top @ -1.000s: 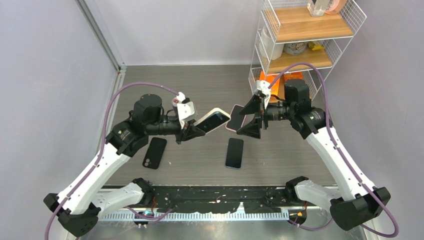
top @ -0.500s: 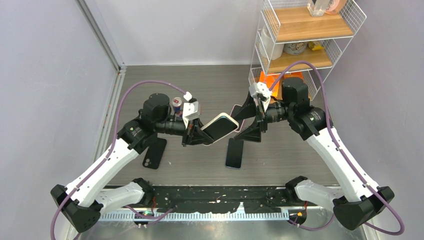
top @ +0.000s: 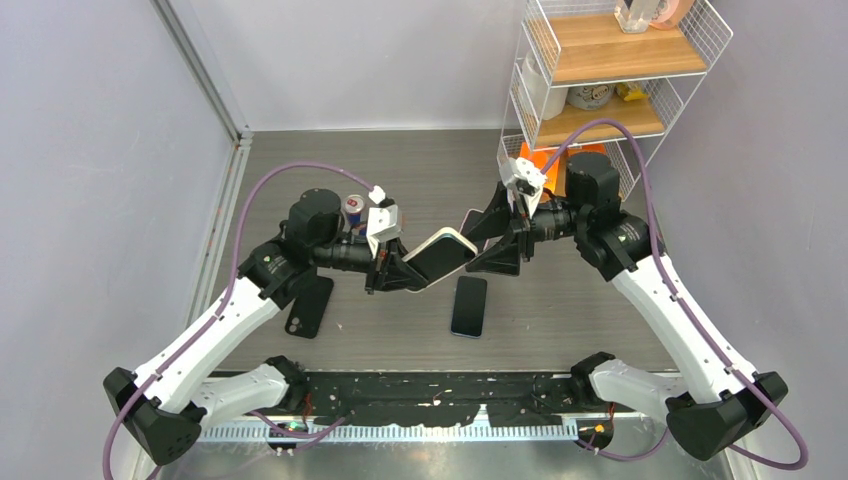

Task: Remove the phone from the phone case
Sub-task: Remove the phone case from the phone.

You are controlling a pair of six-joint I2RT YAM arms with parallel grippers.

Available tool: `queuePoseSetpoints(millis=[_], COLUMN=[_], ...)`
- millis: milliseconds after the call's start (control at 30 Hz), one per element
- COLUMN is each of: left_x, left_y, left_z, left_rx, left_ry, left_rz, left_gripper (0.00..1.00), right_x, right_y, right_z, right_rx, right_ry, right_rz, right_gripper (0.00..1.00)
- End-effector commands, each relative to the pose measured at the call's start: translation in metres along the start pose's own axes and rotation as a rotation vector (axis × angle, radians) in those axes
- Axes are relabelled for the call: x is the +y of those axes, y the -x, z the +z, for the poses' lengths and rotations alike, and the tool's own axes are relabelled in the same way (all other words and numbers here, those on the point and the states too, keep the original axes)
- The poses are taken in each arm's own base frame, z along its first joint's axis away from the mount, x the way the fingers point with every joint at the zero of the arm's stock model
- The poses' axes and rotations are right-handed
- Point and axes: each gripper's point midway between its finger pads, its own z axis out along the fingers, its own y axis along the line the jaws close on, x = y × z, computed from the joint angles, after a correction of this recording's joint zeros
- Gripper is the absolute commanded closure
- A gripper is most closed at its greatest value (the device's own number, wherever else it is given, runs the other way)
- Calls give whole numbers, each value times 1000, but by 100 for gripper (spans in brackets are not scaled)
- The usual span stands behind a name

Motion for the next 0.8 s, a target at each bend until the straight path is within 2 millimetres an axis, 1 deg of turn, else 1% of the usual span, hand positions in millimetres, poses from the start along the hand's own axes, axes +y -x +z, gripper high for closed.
queuePoseSetpoints(millis=[0,67,200,767], left_x=[-1,-1,-1,6], left_y=[29,30,31,28], left_z=[-3,-3,-2,0], left_rx=[-86,-88,-91,-82], left_ry=[5,3,1,22], left_rz=[96,93,90,82], left_gripper=[100,100,100,100], right_x=[8,7,5,3], right_y=[10,7,-1,-5], right_z=[1,1,2,7], right_rx=[-33,-31,-26,-32], right_ry=[29,29,27,44], right_rz=[-24,-17,-3,44], right_gripper=[37,39,39,47])
